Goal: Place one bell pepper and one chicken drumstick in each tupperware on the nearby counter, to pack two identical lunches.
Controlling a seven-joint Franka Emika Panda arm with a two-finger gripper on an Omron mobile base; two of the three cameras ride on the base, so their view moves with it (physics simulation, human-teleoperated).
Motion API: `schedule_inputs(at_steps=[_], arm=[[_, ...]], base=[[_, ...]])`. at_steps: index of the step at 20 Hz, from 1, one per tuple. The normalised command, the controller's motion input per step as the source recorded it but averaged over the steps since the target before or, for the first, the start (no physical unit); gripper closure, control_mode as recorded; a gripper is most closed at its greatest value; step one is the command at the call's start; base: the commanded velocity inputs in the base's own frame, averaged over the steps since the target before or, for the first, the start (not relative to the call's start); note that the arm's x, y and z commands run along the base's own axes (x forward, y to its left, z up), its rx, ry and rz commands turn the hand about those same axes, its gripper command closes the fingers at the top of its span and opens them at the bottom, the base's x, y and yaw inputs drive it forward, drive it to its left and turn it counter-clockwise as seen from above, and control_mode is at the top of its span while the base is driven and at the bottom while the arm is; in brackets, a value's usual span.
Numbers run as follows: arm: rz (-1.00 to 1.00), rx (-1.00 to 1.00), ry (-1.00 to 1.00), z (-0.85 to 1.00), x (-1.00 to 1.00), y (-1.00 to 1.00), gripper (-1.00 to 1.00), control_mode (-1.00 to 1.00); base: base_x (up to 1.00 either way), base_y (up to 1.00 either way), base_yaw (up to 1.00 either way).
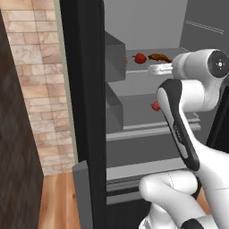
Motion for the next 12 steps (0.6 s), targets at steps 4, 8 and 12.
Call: schedule_inputs(at_steps=[4, 8, 12], arm=[[-0.01, 0.0, 0.04, 0.29, 0.26, 0.0, -1.0, -1.0], [0.0, 0.0, 0.09, 0.06, 0.38, 0.0, -1.0, -1.0], [0.0, 0.0, 0.01, 0.0, 0.27, -0.01, -1.0, -1.0]], base=[[0.0, 0.0, 0.0], [0.0, 0.0, 0.0], [0.0, 0.0, 0.0]])
